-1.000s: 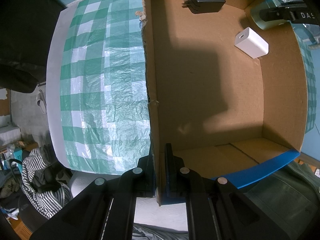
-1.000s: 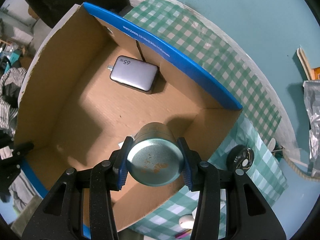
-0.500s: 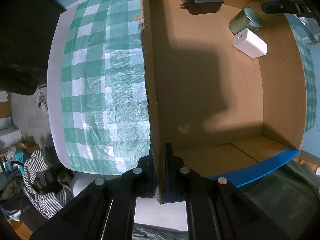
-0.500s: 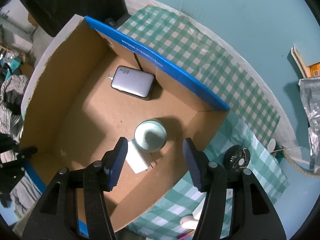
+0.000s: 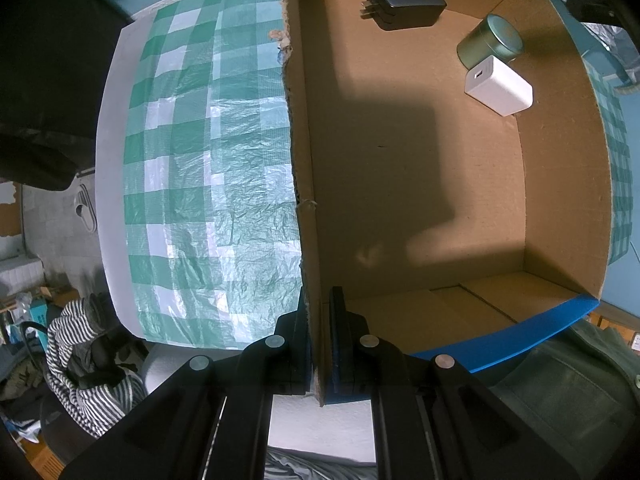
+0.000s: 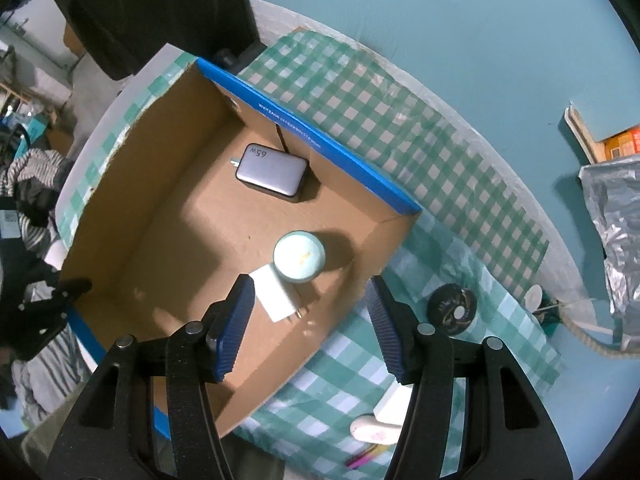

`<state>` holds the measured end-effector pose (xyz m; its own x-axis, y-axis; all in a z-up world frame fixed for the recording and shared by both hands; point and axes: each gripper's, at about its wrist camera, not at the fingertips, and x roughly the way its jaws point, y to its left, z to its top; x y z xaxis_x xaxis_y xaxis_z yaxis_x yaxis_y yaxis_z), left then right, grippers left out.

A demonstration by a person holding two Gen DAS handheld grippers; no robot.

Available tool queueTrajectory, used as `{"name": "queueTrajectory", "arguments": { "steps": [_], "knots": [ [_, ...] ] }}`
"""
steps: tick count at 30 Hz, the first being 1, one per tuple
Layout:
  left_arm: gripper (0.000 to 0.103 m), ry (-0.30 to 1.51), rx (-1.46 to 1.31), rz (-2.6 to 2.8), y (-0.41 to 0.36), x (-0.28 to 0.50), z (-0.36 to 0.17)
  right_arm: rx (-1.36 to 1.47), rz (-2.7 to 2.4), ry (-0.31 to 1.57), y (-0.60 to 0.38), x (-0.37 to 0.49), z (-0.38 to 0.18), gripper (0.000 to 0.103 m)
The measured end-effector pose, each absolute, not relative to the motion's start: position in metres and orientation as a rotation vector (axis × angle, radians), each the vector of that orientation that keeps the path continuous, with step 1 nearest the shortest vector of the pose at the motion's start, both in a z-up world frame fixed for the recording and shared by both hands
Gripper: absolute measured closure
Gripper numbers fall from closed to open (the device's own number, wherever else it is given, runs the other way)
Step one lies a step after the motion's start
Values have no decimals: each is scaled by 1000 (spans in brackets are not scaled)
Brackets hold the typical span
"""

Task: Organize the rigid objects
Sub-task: 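Move the right tool back over the white charger on the cloth, then grasp the white wall charger with the right tool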

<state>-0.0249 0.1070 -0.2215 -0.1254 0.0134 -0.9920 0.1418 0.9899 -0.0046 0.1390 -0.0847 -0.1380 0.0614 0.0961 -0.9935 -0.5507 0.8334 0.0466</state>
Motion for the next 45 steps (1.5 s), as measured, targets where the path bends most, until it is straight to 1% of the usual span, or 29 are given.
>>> {"name": "queueTrajectory", "arguments": {
  "steps": [14,20,23,26,35,45],
  "knots": [
    [96,1696,118,-111,108,-23,-222,-392,479,1407,-130,122,-107,45],
    [96,1699,120,-112,108,-22,-223,-363,432,1427,-161,116,-107,43],
    [96,1701,115,-109,108,-22,-223,-342,410,1439,-177,112,-111,39],
    [96,1705,114,-106,108,-23,-224,-310,378,1462,-196,109,-118,36],
    [96,1706,110,-106,110,-22,-224,-186,233,1583,-259,103,-170,35],
    [96,1705,114,-105,109,-23,-224,-109,206,1631,-279,89,-223,35]
  ]
}}
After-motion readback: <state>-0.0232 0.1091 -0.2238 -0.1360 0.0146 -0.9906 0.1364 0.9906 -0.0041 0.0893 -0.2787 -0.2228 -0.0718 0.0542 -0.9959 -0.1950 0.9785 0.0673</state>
